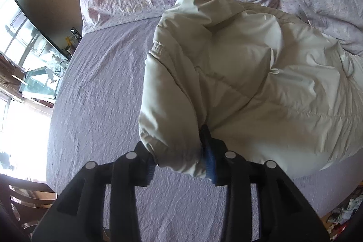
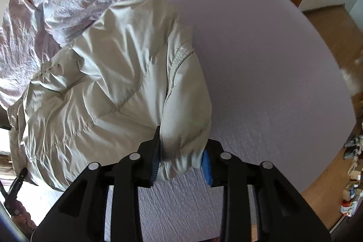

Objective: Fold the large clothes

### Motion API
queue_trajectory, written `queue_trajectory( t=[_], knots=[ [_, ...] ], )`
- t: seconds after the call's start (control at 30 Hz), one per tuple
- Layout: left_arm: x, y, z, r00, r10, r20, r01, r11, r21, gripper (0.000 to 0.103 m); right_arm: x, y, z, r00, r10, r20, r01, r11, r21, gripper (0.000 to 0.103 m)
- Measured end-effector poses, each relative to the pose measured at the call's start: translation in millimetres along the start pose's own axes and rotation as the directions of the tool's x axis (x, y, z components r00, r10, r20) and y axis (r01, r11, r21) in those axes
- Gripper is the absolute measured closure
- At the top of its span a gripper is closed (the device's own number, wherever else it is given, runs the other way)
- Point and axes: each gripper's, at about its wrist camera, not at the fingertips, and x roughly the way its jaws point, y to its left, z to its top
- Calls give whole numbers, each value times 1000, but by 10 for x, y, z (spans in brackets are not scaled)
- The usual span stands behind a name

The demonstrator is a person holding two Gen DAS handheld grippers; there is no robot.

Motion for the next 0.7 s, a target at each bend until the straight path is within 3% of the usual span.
queue_trajectory(
  t=[0.1, 0.17, 0.3, 0.4, 0.53, 0.7],
  knots=[
    [-48, 17, 13, 1000, 13, 3, -12, 1000, -12, 54, -163, -33, 12, 998, -31, 50, 31, 1000, -6, 66],
    [-101, 31, 30, 1000, 18, 16, -18, 1000, -19, 41, -296, 66, 73, 992, -60, 115, 64, 998, -27, 62],
    [-191, 10, 55, 999, 35, 38, -35, 999, -13, 30, -548, 326, 128, 980, -15, 199, 35, 995, -97, 62],
    [-230, -3, 57, 998, 38, 41, -38, 999, -14, 27, -525, 778, 127, 981, 68, 180, -30, 978, -204, 62],
    [-260, 3, 33, 998, 42, 38, -42, 999, -20, 25, -347, 1310, -66, 985, 149, 87, -114, 939, -326, 62],
    [-281, 77, -6, 999, 49, 25, -48, 998, -38, 23, -62, 1764, -281, 988, 153, 9, -136, 903, -408, 62]
  ],
)
